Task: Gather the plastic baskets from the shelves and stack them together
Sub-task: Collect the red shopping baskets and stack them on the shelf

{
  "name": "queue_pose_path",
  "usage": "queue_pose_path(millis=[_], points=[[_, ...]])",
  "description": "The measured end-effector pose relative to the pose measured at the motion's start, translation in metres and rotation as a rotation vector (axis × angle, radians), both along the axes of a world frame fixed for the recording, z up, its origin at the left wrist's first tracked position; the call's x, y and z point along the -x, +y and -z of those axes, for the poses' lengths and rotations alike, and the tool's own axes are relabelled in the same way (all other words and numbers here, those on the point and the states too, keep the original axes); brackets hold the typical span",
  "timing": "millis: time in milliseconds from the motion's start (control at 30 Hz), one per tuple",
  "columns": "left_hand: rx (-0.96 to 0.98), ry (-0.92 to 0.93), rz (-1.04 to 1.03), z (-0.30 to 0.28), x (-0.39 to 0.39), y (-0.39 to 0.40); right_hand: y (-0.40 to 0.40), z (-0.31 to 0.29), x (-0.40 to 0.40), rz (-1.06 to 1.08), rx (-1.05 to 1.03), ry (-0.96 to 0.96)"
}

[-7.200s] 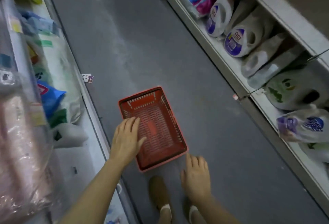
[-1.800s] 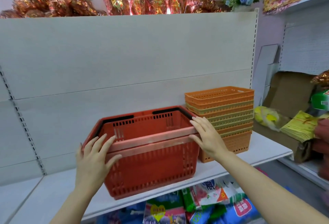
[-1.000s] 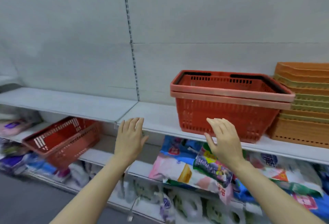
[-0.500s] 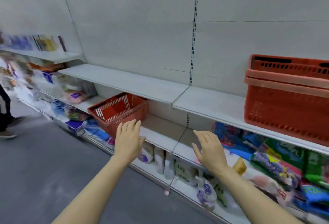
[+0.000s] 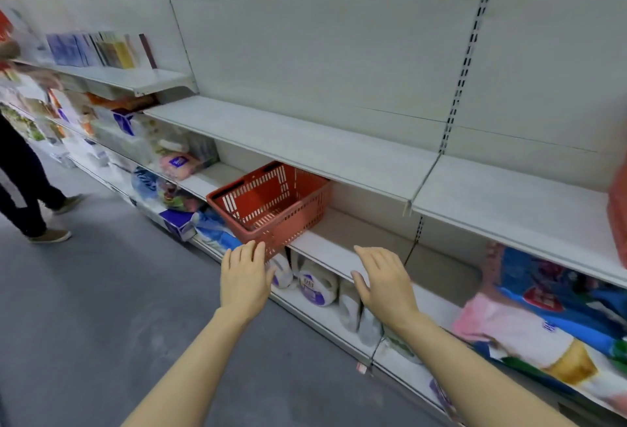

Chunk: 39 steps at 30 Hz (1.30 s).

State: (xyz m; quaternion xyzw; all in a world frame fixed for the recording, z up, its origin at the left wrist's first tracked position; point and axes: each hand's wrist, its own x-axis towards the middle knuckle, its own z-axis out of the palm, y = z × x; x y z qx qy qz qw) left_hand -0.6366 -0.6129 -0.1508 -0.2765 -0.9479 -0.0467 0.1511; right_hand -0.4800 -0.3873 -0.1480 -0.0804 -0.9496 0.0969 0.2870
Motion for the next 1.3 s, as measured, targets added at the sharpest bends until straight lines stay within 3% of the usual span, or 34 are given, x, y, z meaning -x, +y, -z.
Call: queue_pose_path(millis=[433, 667, 833, 1033, 1200, 1300], points=[[-0.166, -0.382, -0.27, 0.091, 0.158, 0.02, 0.03, 0.054, 0.164, -0.018, 0.056, -0.14], [-0.717, -0.646, -0.578, 0.128, 0.267, 0.066, 0.036, 0.1, 0.243, 0.061, 0.083, -0.121], [-0.905, -0.673, -0.555, 0.16, 0.307, 0.073, 0.03, 0.123, 0.288, 0.103, 0.105, -0.116], [-0.762, -0.674, -0.433, 0.186, 0.352, 0.003, 0.039, 0.139, 0.326, 0.151, 0.109, -0.111], [-0.675, -0.704, -0.335, 0.193, 0.397, -0.062, 0.054, 0.143, 0.348, 0.355, 0.211, -0.127], [-0.653, -0.72, -0.304, 0.193, 0.403, -0.077, 0.057, 0.152, 0.349, 0.394, 0.482, -0.255]])
